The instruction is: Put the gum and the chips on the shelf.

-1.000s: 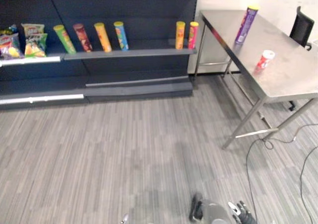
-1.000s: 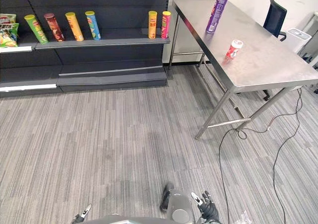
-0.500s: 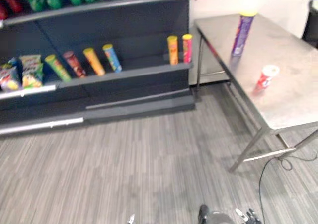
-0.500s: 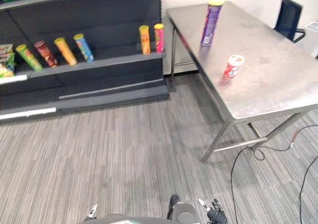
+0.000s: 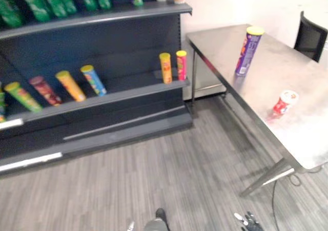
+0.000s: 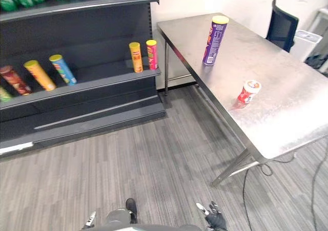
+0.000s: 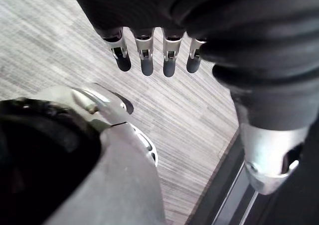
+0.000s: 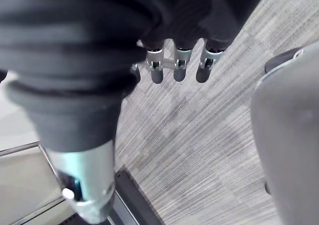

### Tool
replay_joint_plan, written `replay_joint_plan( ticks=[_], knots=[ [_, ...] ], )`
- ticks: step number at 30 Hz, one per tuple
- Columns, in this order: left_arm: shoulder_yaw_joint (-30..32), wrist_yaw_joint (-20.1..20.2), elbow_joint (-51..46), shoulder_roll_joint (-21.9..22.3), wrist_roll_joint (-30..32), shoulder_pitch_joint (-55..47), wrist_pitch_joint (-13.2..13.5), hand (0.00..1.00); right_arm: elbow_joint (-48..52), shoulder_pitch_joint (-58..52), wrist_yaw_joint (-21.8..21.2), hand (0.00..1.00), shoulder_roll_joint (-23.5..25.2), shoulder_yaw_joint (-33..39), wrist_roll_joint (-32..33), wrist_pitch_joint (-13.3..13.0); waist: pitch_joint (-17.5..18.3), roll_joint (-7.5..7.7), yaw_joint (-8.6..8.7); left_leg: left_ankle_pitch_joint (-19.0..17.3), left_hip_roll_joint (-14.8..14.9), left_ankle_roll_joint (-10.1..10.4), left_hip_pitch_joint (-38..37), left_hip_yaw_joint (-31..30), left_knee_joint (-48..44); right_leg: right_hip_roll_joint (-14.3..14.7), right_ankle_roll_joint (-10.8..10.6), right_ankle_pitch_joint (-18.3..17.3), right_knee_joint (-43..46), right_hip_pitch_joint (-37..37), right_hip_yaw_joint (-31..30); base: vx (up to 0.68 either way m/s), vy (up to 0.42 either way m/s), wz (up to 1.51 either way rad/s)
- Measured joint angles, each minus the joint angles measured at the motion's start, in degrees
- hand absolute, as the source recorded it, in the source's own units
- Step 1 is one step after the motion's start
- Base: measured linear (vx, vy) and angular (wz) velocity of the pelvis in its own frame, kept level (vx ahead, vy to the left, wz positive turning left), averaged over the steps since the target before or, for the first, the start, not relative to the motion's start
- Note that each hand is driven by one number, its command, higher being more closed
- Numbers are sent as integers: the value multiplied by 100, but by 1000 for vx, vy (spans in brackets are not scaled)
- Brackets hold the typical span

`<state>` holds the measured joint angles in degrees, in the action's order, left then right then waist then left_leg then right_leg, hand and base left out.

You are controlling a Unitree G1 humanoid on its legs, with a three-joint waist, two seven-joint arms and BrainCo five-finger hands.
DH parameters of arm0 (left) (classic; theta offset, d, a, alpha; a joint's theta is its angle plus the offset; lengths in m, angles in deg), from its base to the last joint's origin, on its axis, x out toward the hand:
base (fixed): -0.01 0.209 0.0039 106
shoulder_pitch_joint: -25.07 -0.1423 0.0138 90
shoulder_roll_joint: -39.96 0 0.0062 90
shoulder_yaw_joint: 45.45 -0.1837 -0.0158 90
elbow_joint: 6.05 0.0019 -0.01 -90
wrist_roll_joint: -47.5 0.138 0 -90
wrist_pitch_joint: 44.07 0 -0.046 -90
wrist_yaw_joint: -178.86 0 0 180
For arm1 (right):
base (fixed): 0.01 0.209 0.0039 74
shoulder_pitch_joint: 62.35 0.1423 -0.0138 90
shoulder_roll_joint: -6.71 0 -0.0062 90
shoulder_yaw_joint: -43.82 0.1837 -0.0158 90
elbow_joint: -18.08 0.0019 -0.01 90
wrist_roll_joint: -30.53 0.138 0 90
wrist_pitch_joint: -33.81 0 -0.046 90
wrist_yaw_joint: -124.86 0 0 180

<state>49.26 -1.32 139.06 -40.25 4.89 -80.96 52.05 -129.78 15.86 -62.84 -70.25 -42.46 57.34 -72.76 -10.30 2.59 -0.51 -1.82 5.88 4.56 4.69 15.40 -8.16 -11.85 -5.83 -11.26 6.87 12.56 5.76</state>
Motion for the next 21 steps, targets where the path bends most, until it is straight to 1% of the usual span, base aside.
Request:
replay_joint_plan(
  ticks=[1, 2, 3, 4, 5, 6, 7, 8, 9, 10, 11, 12, 13, 14, 15, 16, 17, 18, 20, 21],
  knots=[
    [-11, 5, 26, -44, 81, 6, 2, 0, 0, -6, 20, 0, 31, 17, 1, 1, 22, 46, 25, -44, -75, -62, -31, 1, -1, -74, -50, 30, 155, -55, 1, 404, 266, 5],
    [-49, 8, 72, -80, 142, 41, -13, 0, 0, -19, 102, 0, 46, 59, 8, 1, 47, 106, 36, -148, -205, -191, -141, 4, -3, -202, -99, 59, 579, -183, -14, 257, 184, 10],
    [-55, -10, 105, -76, 223, 77, -11, 0, 7, -42, 167, 0, 50, 134, 17, 2, 46, 94, 26, -256, -312, -223, -268, 40, 8, -356, -124, 77, 1239, -436, -24, 302, 215, 6],
    [-66, -14, 105, -72, 293, 92, -1, 0, 29, -50, 191, 0, 48, 184, 17, 1, 45, 91, 18, -310, -361, -266, -350, 84, 32, -440, -129, 118, 1632, -593, -24, 289, 205, -5],
    [-115, -23, 110, -74, 368, 93, 0, 0, 90, -58, 246, 0, 37, 272, 20, -4, 39, 57, 11, -399, -453, -341, -576, 142, 130, -607, -96, 378, 2550, -960, -8, 287, 194, -9],
    [-134, -28, 114, -74, 421, 88, -5, 0, 109, -59, 262, 0, 15, 292, 24, -9, 20, -4, 15, -428, -471, -405, -698, 154, 182, -682, -109, 530, 2984, -1139, -1, 291, 162, -14],
    [-211, -64, 101, -104, 578, 85, -14, 0, 129, -50, 299, 0, -20, 310, 40, -11, 3, -49, 40, -570, -475, -503, -945, 180, 223, -761, -102, 539, 3829, -1457, 93, 288, 110, -19],
    [-220, -102, 88, -105, 690, 68, -37, 0, 142, -46, 337, 0, -64, 279, 80, -10, -1, -72, 54, -628, -438, -518, -1195, 279, 284, -816, 29, 276, 4336, -1663, 417, 328, 97, -25],
    [-233, -134, 82, -101, 758, 62, -42, 0, 159, -28, 338, 0, -69, 258, 102, -13, -2, -95, 57, -628, -406, -515, -1404, 356, 395, -843, 74, 90, 4477, -1771, 790, 331, 51, -35],
    [-253, -162, 83, -92, 787, 58, -54, 0, 211, 41, 328, 0, -72, 255, 129, -14, -5, -134, 62, -612, -302, -492, -1613, 546, 479, -844, 178, -93, 4365, -1902, 1383, 276, 17, -38],
    [-260, -180, 82, -78, 788, 58, -56, 0, 241, 57, 329, 0, -70, 252, 128, -12, -2, -157, 55, -603, -243, -477, -1669, 653, 494, -825, 213, -123, 4196, -1965, 1703, 249, -21, -49],
    [-261, -195, 78, -66, 790, 59, -58, 0, 316, 103, 325, 0, -40, 233, 123, -6, -3, -176, 42, -575, -137, -432, -1726, 780, 472, -782, 212, -121, 3827, -2045, 2121, 241, -62, -59],
    [-257, -201, 78, -60, 785, 61, -65, 0, 358, 174, 314, 0, 37, 153, 115, -4, -12, -194, 38, -550, -6, -390, -1780, 929, 410, -644, 214, -66, 3081, -2050, 2664, 329, -125, -75],
    [-236, -193, 55, -86, 786, 48, -64, 0, 451, 156, 331, 0, 43, 128, 83, -21, 5, -119, 12, -519, -43, -337, -1830, 1089, 412, -446, 402, 496, 2067, -2029, 2936, 261, -109, -73],
    [-200, -189, 27, -116, 789, 45, -64, 0, 501, 155, 343, 0, 53, 108, 83, -23, -24, -50, 10, -536, -122, -308, -1898, 1125, 419, -410, 718, 767, 1793, -2068, 2985, 272, -135, -76],
    [-208, -204, 49, -51, 792, 62, -87, 0, 516, 169, 342, 0, 20, 71, 82, -23, -8, -115, 6, -597, -92, -196, -1986, 1187, 454, -311, 912, 647, 1663, -1950, 2973, 206, -123, -83],
    [-244, -183, 91, 62, 803, 61, -101, 0, 516, 201, 339, 0, -88, 58, 83, -29, -28, -313, 58, -587, 14, -141, -1994, 1300, 506, -90, 913, 649, 1393, -1947, 2969, 287, -163, -75],
    [-293, -183, 94, 129, 812, 66, -118, 0, 499, 184, 336, 0, -128, 74, 83, -28, -47, -417, 108, -576, 45, -120, -1997, 1366, 522, -3, 913, 649, 1286, -1932, 2966, 193, -107, -51],
    [-321, -189, 111, 149, 792, 65, -117, 0, 489, 199, 327, 0, -150, 167, 94, -17, -57, -474, 165, -538, 68, -55, -2005, 1394, 582, 111, 913, 649, 1106, -1896, 2957, 124, -65, -15],
    [-328, -185, 128, 151, 774, 65, -124, 0, 483, 193, 321, 0, -131, 171, 95, -17, -68, -456, 165, -533, 78, -24, -2076, 1402, 640, 201, 913, 649, 973, -1810, 2965, 64, -41, -5]
  ],
)
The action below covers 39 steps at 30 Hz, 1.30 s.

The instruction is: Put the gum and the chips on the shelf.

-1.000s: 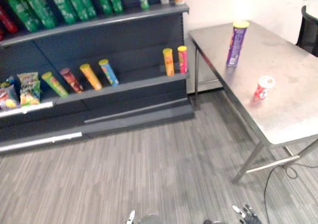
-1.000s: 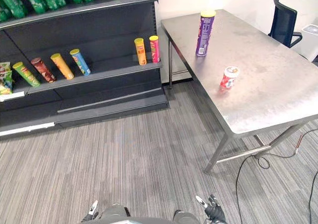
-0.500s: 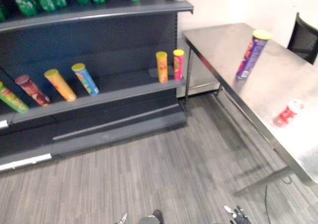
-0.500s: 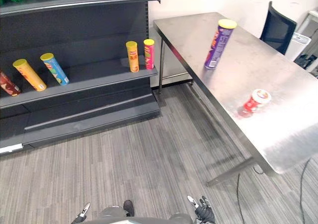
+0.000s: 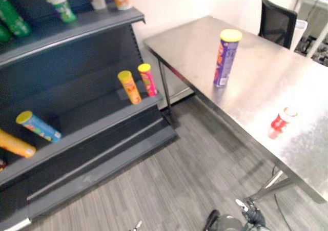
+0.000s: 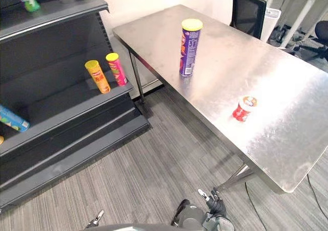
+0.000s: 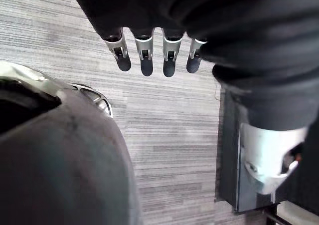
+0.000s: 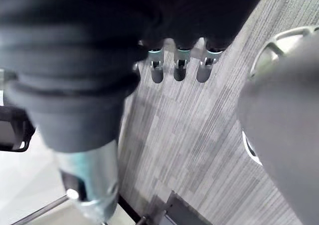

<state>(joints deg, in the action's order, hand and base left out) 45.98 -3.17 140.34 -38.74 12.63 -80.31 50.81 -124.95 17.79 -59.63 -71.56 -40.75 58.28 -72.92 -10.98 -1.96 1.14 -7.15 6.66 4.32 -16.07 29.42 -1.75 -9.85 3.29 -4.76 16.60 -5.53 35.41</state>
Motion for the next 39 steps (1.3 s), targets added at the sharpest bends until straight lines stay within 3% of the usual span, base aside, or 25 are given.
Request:
replay_joint_plan(
  ticks=[4, 7, 9, 10, 11, 12, 13, 15, 17, 19, 22, 25, 28, 29, 30, 33, 36, 39],
  knots=[
    [3, 45, -29, -39, -5, 4, -14, 0, -99, 22, -8, 0, 32, -11, 30, 0, 6, 77, -18, -113, 125, 204, -109, 147, 62, 283, -159, 165, -625, 287, 17, -84, 34, -1],
    [-7, 84, -37, -59, 20, 48, -49, 0, -89, 24, -8, 0, 42, 12, 55, 16, 26, 20, 6, -577, 299, 293, -33, 460, 26, 504, -187, 290, -831, 249, 19, -125, 83, -12],
    [7, 59, -43, -131, 15, 80, -78, 0, 9, -57, 30, 0, 76, -12, 169, 137, 25, 46, -5, -905, 606, 633, 115, 791, -503, 578, -6, 54, -324, 68, 30, -40, -17, -49],
    [10, 55, -51, -139, 9, 61, -101, 0, 45, -66, 43, 0, 67, -46, 167, 164, 35, 33, -55, -908, 670, 700, 142, 869, -870, 599, -16, -87, -105, 78, 17, 65, -44, -80],
    [24, 72, -32, -255, 21, 47, -101, 0, 26, -116, 75, 0, 89, -110, 164, 202, 92, 202, -95, -849, 877, 767, 411, 1003, -1803, 570, -108, -298, 12, 114, -98, 138, -179, -96],
    [13, -5, -9, -248, 19, 125, -133, 0, 15, -163, 146, 0, -4, -135, 156, 240, 98, 148, -79, -765, 1283, 719, 814, 815, -3125, 681, -6, -495, -116, 164, -310, 139, -172, -118],
    [13, -62, -23, -196, 3, 174, -105, 0, 13, -159, 277, 0, -59, -102, 157, 265, 113, 67, -56, -355, 1634, 501, 1341, 393, -4297, 806, 66, -504, -318, 256, -622, 126, -174, -125],
    [24, -138, 7, -170, -45, 252, -108, 0, -192, -122, 449, 0, -178, -62, 144, 317, 41, 45, -87, -675, 1423, 416, 1802, -278, -4624, 820, 105, -461, -490, 400, -1251, 228, -4, -149],
    [15, -202, 6, -97, -90, 273, -104, 0, -429, -154, 555, 0, -173, 115, 143, 363, 41, 25, -87, -763, 1170, 432, 1901, -528, -4196, 819, 130, -443, -600, 589, -1692, 210, 18, -131],
    [19, -229, 15, -92, -87, 267, -111, 0, -529, -231, 650, 0, -201, 157, 119, 380, 43, 29, -84, -759, 930, 474, 1957, -882, -3208, 836, 35, -436, -751, 738, -2147, 187, 60, -127],
    [146, -224, 56, -115, 20, 275, -125, 0, -602, -256, 675, 0, -166, 324, 23, 361, 49, 43, -30, -396, 611, 538, 2106, -2025, -1244, 936, -158, -349, -954, 805, -2978, 312, 165, -142],
    [319, -205, 74, -43, 490, 287, -99, 0, -596, -275, 659, 0, -203, 324, -14, 307, 48, 52, 9, 41, 453, 556, 2066, -2533, -448, 864, -357, -428, -931, 930, -3570, 333, 238, -109],
    [304, -120, 176, -7, 1034, 298, 8, 0, -618, -285, 633, 0, -190, 287, -24, 204, 148, -124, 0, 679, 393, 382, 1915, -2525, -385, 838, -747, -673, -816, 1107, -4126, 339, 375, -96],
    [210, -93, 217, -199, 1342, 325, 14, 0, -602, -275, 607, 0, -43, 186, -26, 169, 241, 118, 18, 558, 194, 321, 1853, -2342, -468, 607, -823, -666, -786, 1082, -4175, 280, 346, -72],
    [49, -62, 243, -384, 1620, 391, 60, 0, -589, -262, 559, 0, 84, 140, -24, 114, 261, 257, 33, 436, -10, 166, 1769, -2153, -440, 386, -881, -695, -812, 1076, -4170, 248, 325, -58],
    [-285, -152, 296, -524, 2080, 511, 145, 0, -592, -252, 510, 0, 99, 116, -22, 89, 323, 335, 36, 192, -284, -102, 1594, -1755, -430, 45, -1190, -490, -860, 1054, -4050, 175, 288, -50],
    [-496, -324, 301, -508, 2283, 508, 257, 0, -596, -244, 461, 0, 60, 88, -35, -35, 387, 250, 39, 78, -354, -215, 1395, -1416, -302, -60, -1190, -243, -918, 1017, -3738, 107, 197, -61],
    [-611, -505, 305, -450, 2238, 496, 365, 0, -624, -159, 491, 0, 12, 82, -54, -108, 455, 143, 36, 81, -302, -223, 1185, -900, -109, -64, -1117, 175, -1202, 973, -2822, 98, 135, -84]
  ],
)
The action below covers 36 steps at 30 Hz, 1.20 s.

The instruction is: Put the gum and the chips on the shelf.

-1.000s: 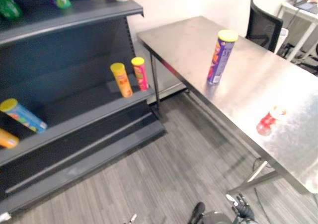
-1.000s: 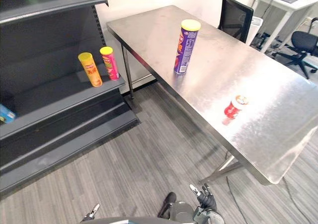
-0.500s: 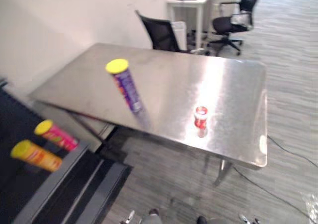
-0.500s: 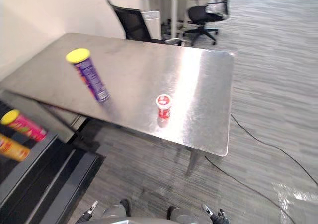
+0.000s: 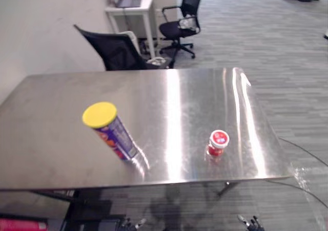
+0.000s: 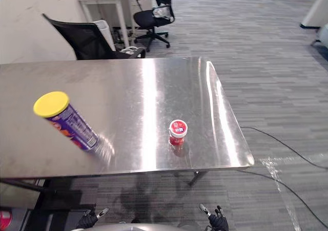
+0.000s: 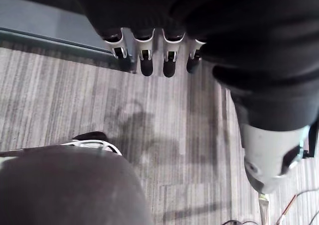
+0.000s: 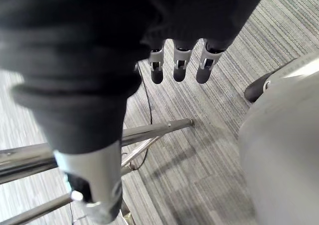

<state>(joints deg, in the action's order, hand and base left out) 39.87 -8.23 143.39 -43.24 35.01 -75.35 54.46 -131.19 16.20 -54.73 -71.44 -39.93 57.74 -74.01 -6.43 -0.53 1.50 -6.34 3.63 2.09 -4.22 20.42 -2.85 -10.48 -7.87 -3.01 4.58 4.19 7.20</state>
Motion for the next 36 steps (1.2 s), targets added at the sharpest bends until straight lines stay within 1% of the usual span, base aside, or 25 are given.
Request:
replay_joint_plan(
  ticks=[1, 3, 7, 10, 12, 14, 16, 18, 19, 20, 21, 23, 24, 25, 26, 27, 28, 31, 33, 34, 36],
  knots=[
    [3, -65, 0, 6, -33, -15, 40, 0, -15, 14, 32, 0, -3, 0, -43, 0, 5, 5, -6, 0, 11, 0, -48, 142, 3, -8, -8, 57, -56, 1, 280, 41, 36, -78],
    [8, -182, 0, 24, -96, -56, 99, 0, -17, 16, 125, 0, -6, 2, -240, -4, 35, 7, -11, 1, 9, -1, -137, 373, 2, -19, 49, 101, -167, 7, 692, 5, -27, -73],
    [11, -344, -2, 52, -213, -47, 149, 0, -86, 9, 382, 0, -7, 10, -268, -11, 44, -8, -5, 2, -4, 1, -187, 386, 9, -3, 51, 103, -364, 19, 752, -34, -53, -38],
    [47, -445, -4, 89, -223, -49, 156, 0, -222, 19, 639, 0, -42, 30, -270, -22, 69, -49, -6, 48, -17, 25, -208, 270, 259, 51, 58, 94, -500, -6, 927, -95, -51, 3],
    [62, -557, -9, 121, -221, -67, 155, 0, -240, -18, 871, 0, -30, 107, -303, -21, 56, 13, -20, 314, -87, 11, -342, 206, 663, 47, 58, 90, -510, -8, 1026, -118, -23, 18],
    [71, -615, -12, 124, -220, -69, 151, 0, -230, 37, 954, 0, -12, 253, -392, -21, 55, 23, -22, 438, -130, -9, -385, 125, 834, 39, 57, 87, -551, -6, 1085, -118, -7, 15],
    [127, -641, -30, 135, -220, -75, 134, 0, -195, 49, 1107, 0, -10, 451, -420, -9, 71, 48, -32, 458, -151, -29, -373, 79, 862, 15, 50, 86, -550, 4, 1120, -103, 4, 12],
    [253, -649, -102, 143, -217, -112, 126, 0, -97, 78, 1242, 0, -25, 791, -419, 16, 99, 92, -49, 460, -180, -34, -340, 60, 867, -10, 23, 81, -578, -5, 1128, -55, 25, 6],
    [308, -645, -130, 138, -204, -122, 123, 0, 52, 116, 1378, 0, -51, 1111, -414, 32, 125, 125, -43, 462, -212, -38, -292, 19, 868, -35, -31, 100, -629, -8, 1156, -17, 28, 12],
    [370, -637, -132, 136, -203, -136, 114, 0, 124, 135, 1477, 0, -145, 1497, -406, 61, 134, 158, -38, 460, -245, -40, -270, -9, 868, -64, -44, 128, -653, -8, 1167, -17, 49, 13],
    [405, -633, -136, 136, -202, -132, 91, 0, 175, 159, 1538, 0, -214, 1669, -398, 100, 145, 175, -37, 456, -261, -43, -262, -24, 868, -80, -43, 140, -653, -7, 1169, 8, 53, 12],
    [516, -616, -183, 139, -201, -177, 80, 0, 344, 276, 1658, 0, -553, 2381, -278, 126, 187, 226, -35, 434, -319, -73, -249, -45, 868, -134, -76, 187, -653, -7, 1177, 27, 64, 6],
    [564, -611, -258, 138, -199, -227, 82, 0, 475, 343, 1734, 0, -719, 2683, -152, 124, 197, 242, -34, 427, -343, -91, -246, -44, 867, -155, -98, 203, -654, -8, 1173, 57, 62, -1],
    [647, -609, -301, 137, -197, -268, 81, 0, 691, 458, 1834, 0, -1019, 3080, -3, 120, 235, 251, -17, 415, -377, -111, -234, -42, 865, -178, -93, 233, -665, -9, 1165, 54, 46, -1],
    [697, -608, -306, 139, -195, -278, 81, 0, 790, 518, 1872, 0, -1145, 3224, 50, 113, 254, 232, -10, 409, -389, -120, -233, -42, 864, -186, -85, 241, -670, -11, 1160, 57, 41, -2],
    [751, -609, -309, 137, -189, -278, 80, 0, 960, 584, 1953, 0, -1293, 3376, 92, 94, 254, 267, -3, 401, -400, -131, -222, -41, 860, -195, -87, 245, -671, -24, 1154, 48, 22, -3],
    [813, -612, -351, 134, -186, -291, 77, 0, 1243, 673, 2068, 0, -1440, 3530, 92, 38, 296, 242, -2, 399, -405, -134, -206, -39, 834, -196, -71, 279, -669, -50, 1143, 75, 15, -7],
    [916, -616, -483, 130, -41, -301, 75, 0, 2072, 927, 2331, 0, -1645, 3586, 22, -114, 295, 255, 10, 398, -406, -134, -187, -42, 832, -186, -49, 294, -670, -94, 1111, 47, -5, -6],
    [913, -609, -590, 132, 17, -312, 66, 0, 2798, 1108, 2547, 0, -1787, 3455, -255, -198, 298, 258, 15, 395, -413, -130, -188, -46, 831, -174, -45, 295, -671, -93, 1112, 0, 0, 0],
    [914, -609, -593, 131, 20, -313, 62, 0, 3002, 1161, 2569, 0, -1817, 3392, -288, -214, 298, 258, 21, 395, -414, -129, -189, -46, 831, -172, -44, 295, -670, -95, 1112, 0, 0, 0],
    [914, -609, -670, 136, 23, -341, -34, 0, 3776, 1267, 2509, 0, -1858, 3163, -690, -304, 297, 259, 27, 392, -415, -126, -190, -46, 831, -166, -34, 289, -670, -98, 1112, 0, 0, 0]
  ],
)
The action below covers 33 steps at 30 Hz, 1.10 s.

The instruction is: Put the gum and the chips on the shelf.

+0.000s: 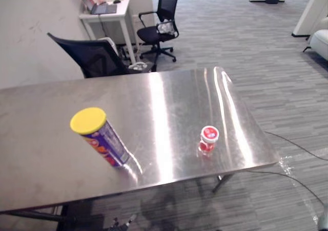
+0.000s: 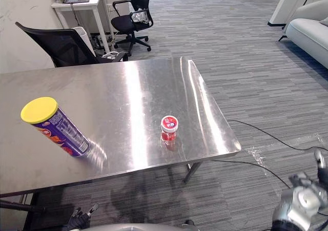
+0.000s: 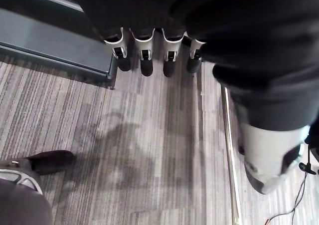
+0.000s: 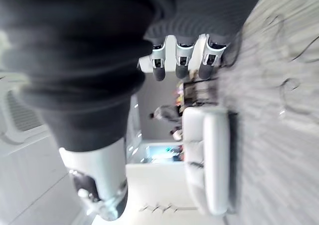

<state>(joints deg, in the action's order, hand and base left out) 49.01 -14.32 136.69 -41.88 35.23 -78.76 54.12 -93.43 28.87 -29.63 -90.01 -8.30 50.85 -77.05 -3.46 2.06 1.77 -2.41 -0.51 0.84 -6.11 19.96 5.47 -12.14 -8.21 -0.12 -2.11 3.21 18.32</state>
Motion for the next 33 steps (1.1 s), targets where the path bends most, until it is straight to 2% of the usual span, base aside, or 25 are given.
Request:
replay_joint_plan(
  ticks=[2, 4, 6, 7, 8, 9, 10, 12, 18, 25, 27, 33],
  knots=[
    [0, 6, -16, 0, 9, -19, -12, 0, 658, -4, -264, 0, 0, -301, -232, -52, -3, 6, 9, -2, 3, 3, -1, 2, 0, 2, 1, 0, 1, -7, -3, 0, 0, 0],
    [1, 32, -19, 0, 135, -43, -12, 0, 1386, -33, -831, 0, -3, -683, -524, -34, -5, 11, 54, -6, 12, 7, -1, 7, 0, 2, 0, 0, 1, -16, -12, -17, -14, -1],
    [-14, 113, -22, 1, 382, -105, -2, 0, 2186, -87, -1809, 0, -23, -1243, -635, 50, 5, 28, 131, -11, 23, 7, -1, 22, 0, 1, -1, 0, 0, -27, -23, -22, -24, -4],
    [-19, 115, -22, 2, 415, -109, 2, 0, 2340, -137, -2113, 0, -39, -1353, -633, 117, 10, 40, 126, -12, 27, 7, 0, 30, 0, 1, -1, 0, 1, -33, -27, -10, -22, -6],
    [-29, 114, -21, 2, 456, -119, 4, 0, 2529, -215, -2664, 0, -101, -1566, -624, 222, 19, 73, 124, -16, 31, 8, 1, 43, 0, 2, -2, 1, 3, -43, -38, -2, -18, -4],
    [-39, 114, -20, 2, 456, -121, 4, 0, 2594, -261, -2917, 0, -140, -1668, -626, 262, 25, 88, 119, -18, 32, 7, 2, 51, 0, 1, -2, 1, 3, -48, -46, 3, -20, -9],
    [-74, 101, -20, -12, 456, -128, 6, 0, 2710, -334, -3485, 0, -181, -1859, -577, 418, 43, 122, 109, -25, 32, 10, 2, 91, -1, 2, -3, 1, 7, -67, -81, 6, -13, -11],
    [-77, 79, -13, -16, 455, -128, 6, 0, 2767, -403, -4153, 0, -202, -2046, -497, 470, 49, 130, 119, -38, 24, 5, 2, 132, -1, -3, -10, 6, 11, -92, -130, 7, -9, -12],
    [-108, 31, 57, -21, 459, -113, 73, 0, 2908, -612, -4981, 0, -600, -2509, -335, 604, 56, 124, 120, -39, 30, 6, 4, 119, -1, 5, -11, 6, 11, -92, -127, -1, -7, -1],
    [-197, 16, 210, -74, 460, -131, 119, 0, 3320, -749, -5359, 0, -621, -2793, -43, 686, 101, 129, 117, -36, 30, 2, 4, 112, -1, 4, -11, 6, 24, -96, -126, -2, -4, 0],
    [-204, 23, 211, -80, 461, -162, 119, 0, 3432, -807, -5490, 0, -621, -2962, 47, 793, 156, 134, 118, -36, 28, 2, 4, 112, -1, 4, -11, 6, 24, -98, -127, 0, 0, 0],
    [-334, 20, 216, -122, 463, -166, 119, 0, 3430, -826, -5552, 0, -620, -3326, 47, 829, 199, 128, 109, -29, 16, -5, 4, 99, -1, 7, -10, 6, 30, -95, -124, 0, 0, 0]
  ],
)
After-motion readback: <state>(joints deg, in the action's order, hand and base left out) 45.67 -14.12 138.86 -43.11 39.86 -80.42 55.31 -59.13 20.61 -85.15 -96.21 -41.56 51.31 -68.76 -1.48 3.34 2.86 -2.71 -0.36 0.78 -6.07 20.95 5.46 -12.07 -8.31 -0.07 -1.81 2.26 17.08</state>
